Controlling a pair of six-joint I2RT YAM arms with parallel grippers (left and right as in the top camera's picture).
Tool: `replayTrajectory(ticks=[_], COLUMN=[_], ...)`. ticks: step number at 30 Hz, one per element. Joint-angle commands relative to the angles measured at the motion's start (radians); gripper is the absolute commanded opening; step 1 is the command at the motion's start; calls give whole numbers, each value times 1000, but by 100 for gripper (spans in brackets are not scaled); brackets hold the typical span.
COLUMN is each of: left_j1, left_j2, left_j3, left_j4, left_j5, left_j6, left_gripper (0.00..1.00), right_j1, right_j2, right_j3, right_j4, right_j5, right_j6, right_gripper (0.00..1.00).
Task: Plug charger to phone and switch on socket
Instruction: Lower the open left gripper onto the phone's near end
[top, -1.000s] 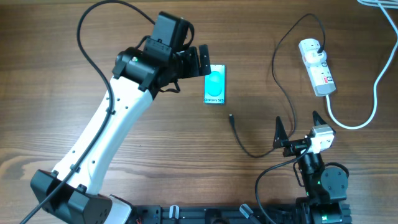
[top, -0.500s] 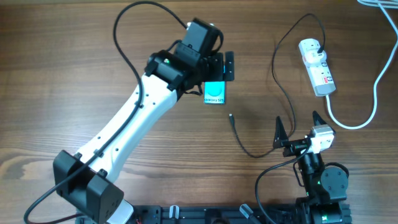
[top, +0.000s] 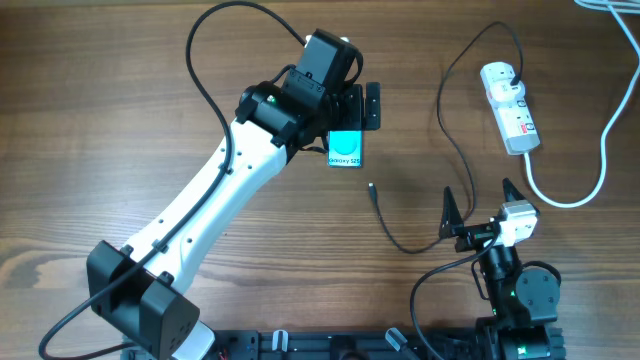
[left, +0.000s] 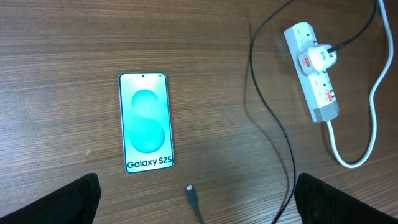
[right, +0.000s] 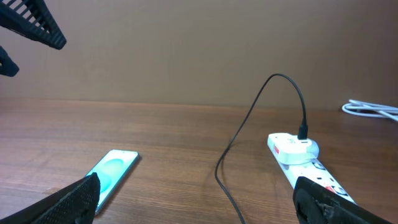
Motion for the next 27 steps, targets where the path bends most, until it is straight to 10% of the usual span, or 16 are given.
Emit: replayTrajectory(ticks=[1, 27], left_j1=[-1, 39], left_j2=[23, 405], left_j3=[16, 18], left_j4=[12, -20], left_j5=[9, 3], left_j6=[-6, -138], left_gripper=[100, 100], right_j1=[5, 5], right_j2=[0, 0], right_j3=[-1, -1], right_j4=[2, 2], right_j5=[10, 10], right_j6=[6, 6], right_gripper=[100, 100])
